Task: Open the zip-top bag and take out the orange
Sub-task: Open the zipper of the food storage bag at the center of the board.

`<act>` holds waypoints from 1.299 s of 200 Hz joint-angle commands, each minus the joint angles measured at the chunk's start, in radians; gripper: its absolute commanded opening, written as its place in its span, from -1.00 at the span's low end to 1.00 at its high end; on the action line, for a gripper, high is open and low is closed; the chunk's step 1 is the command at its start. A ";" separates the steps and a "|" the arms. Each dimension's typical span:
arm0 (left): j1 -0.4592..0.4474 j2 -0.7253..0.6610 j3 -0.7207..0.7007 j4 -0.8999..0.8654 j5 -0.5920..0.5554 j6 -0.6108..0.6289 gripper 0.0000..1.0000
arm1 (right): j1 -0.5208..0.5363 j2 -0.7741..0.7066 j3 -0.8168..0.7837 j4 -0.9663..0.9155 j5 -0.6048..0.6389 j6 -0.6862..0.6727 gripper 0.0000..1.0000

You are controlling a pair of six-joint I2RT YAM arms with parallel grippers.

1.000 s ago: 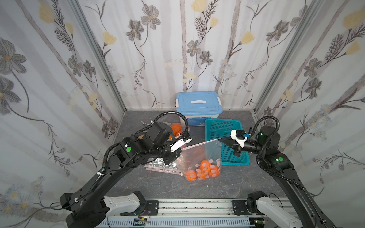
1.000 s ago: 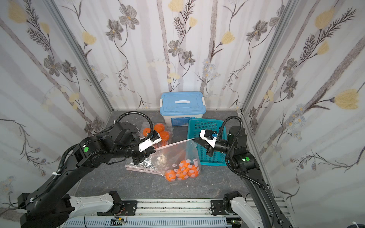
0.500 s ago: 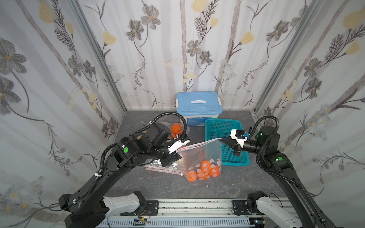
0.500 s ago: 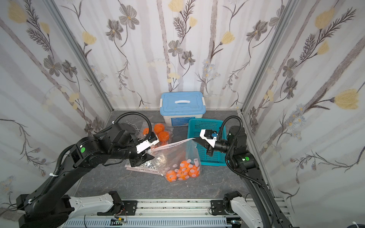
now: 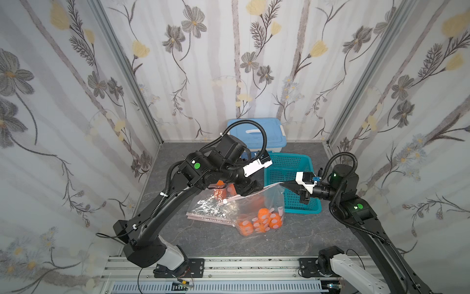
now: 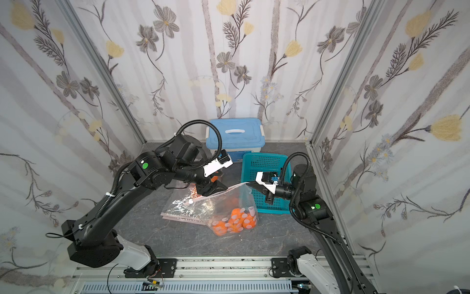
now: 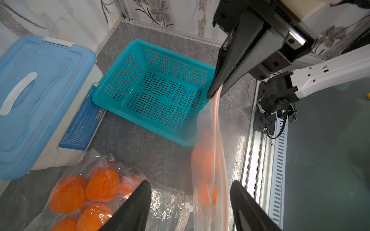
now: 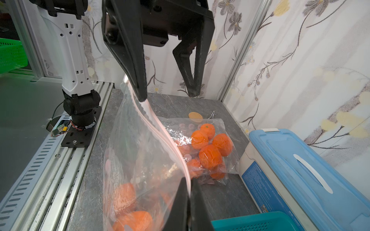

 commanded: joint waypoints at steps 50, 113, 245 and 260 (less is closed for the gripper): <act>0.001 -0.026 -0.106 0.031 0.032 -0.006 0.09 | 0.010 0.004 0.000 0.001 -0.014 -0.025 -1.00; 0.001 -0.068 -0.202 0.056 -0.059 -0.050 -0.85 | 0.011 0.007 0.000 0.018 -0.002 0.002 -1.00; 0.063 -0.071 0.281 -0.341 -0.984 -0.354 -1.00 | 0.026 0.113 0.150 0.218 0.219 0.628 0.65; 0.064 -0.075 0.192 -0.399 -0.906 -0.458 -1.00 | 0.037 0.148 0.170 0.181 0.245 0.653 0.60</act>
